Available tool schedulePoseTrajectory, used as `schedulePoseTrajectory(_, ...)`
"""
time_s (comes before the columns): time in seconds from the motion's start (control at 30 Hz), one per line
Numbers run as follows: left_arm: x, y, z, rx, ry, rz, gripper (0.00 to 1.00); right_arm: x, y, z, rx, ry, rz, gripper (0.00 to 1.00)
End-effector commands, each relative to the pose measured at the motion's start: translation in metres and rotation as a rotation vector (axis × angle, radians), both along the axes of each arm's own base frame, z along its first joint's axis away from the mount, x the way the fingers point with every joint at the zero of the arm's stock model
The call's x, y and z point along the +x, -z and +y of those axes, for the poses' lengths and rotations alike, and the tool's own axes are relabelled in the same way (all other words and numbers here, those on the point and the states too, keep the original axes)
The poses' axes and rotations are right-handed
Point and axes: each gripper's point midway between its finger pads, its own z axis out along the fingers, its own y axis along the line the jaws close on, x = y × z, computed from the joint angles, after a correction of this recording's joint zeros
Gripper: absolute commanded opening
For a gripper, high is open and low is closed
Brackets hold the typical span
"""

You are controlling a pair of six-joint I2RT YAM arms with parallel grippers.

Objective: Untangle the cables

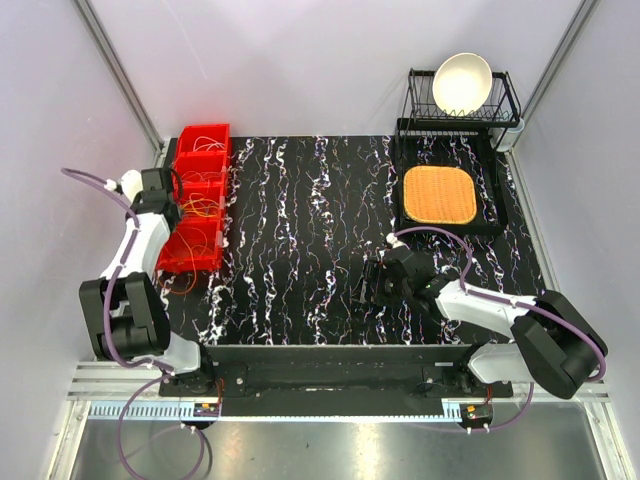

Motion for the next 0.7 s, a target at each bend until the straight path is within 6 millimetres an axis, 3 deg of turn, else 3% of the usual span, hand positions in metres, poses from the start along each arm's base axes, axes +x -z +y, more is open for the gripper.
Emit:
schedulePoseTrajectory(0.0, -0.006, 0.030, -0.009, -0.071, -0.017, 0.042, 0.00, 0.003, -0.003, 0.004, 0.006, -0.024, -0.014, 0.76)
schedulePoseTrajectory(0.07, -0.007, 0.035, -0.013, -0.094, -0.006, 0.063, 0.06, 0.002, -0.004, 0.005, 0.008, -0.026, -0.014, 0.76)
schedulePoseTrajectory(0.2, -0.005, 0.024, -0.021, -0.113, 0.045, 0.018, 0.54, 0.002, -0.003, 0.005, 0.007, -0.026, -0.015, 0.76)
schedulePoseTrajectory(0.33, -0.013, -0.003, -0.020, -0.075, 0.063, -0.041, 0.80, 0.002, -0.003, 0.005, 0.007, -0.032, -0.014, 0.76)
schedulePoseTrajectory(0.43, -0.028, -0.027, -0.013, -0.024, 0.042, -0.046, 0.91, 0.001, -0.002, 0.006, 0.008, -0.036, -0.009, 0.76)
schedulePoseTrajectory(0.53, -0.045, -0.044, -0.014, -0.006, 0.038, -0.071, 0.95, 0.001, -0.002, 0.007, 0.009, -0.046, -0.003, 0.76)
schedulePoseTrajectory(0.63, -0.070, -0.047, -0.022, -0.020, 0.020, -0.110, 0.95, 0.000, 0.000, 0.009, 0.008, -0.059, 0.004, 0.76)
schedulePoseTrajectory(0.67, -0.082, -0.029, -0.026, -0.041, -0.002, -0.098, 0.96, -0.001, 0.001, 0.009, 0.005, -0.064, 0.008, 0.76)
